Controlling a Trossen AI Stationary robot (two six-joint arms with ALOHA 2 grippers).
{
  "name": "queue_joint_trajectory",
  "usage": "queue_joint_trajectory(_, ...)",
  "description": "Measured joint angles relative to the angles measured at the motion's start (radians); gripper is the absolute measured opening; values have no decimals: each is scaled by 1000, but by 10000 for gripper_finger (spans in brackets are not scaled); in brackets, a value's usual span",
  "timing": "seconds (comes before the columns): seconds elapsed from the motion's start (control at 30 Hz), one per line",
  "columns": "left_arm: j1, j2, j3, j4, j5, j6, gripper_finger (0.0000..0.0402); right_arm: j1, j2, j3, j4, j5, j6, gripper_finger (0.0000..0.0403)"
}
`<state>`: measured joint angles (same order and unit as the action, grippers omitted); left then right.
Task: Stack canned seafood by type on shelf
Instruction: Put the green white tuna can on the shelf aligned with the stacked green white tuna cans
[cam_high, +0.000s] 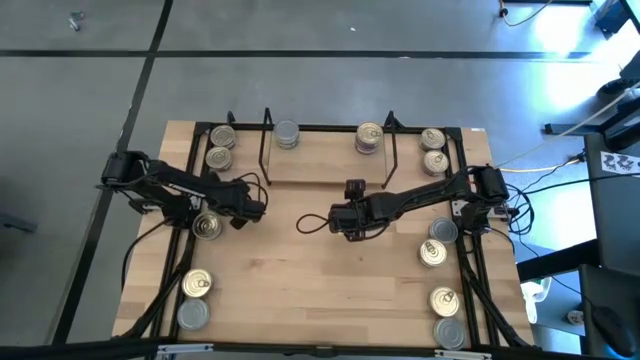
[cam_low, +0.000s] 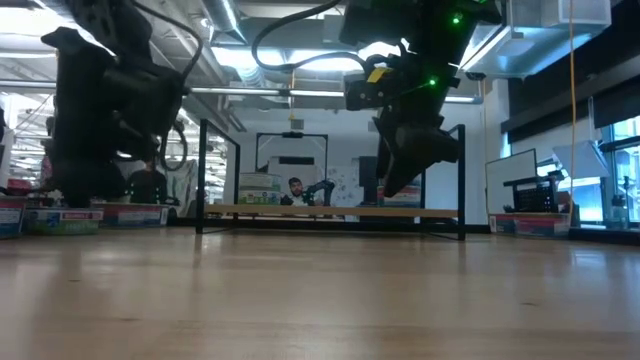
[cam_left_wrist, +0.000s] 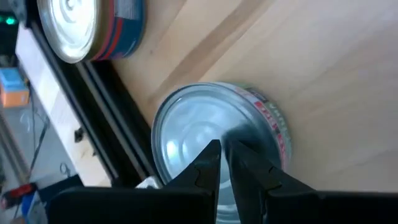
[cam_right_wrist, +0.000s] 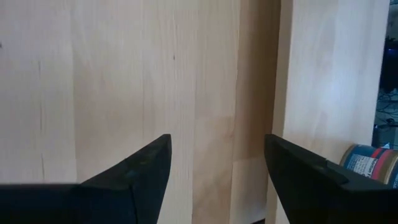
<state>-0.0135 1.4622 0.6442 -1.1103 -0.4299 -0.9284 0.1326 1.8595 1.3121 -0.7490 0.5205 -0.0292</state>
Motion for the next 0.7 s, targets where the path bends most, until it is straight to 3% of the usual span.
queue_joint_trajectory(0.17, -33, 3, 26, 30, 1, 20, 32, 9, 0, 0, -14, -41, 0, 254)
queue_joint_trajectory(0.33, -75, 3, 72, 112, 26, 73, 33, 63, -20, 0, -72, -10, 21, 254)
queue_joint_trajectory(0.7, -150, 6, 94, 564, 122, 236, 33, 188, -53, -17, -136, 3, 84, 254)
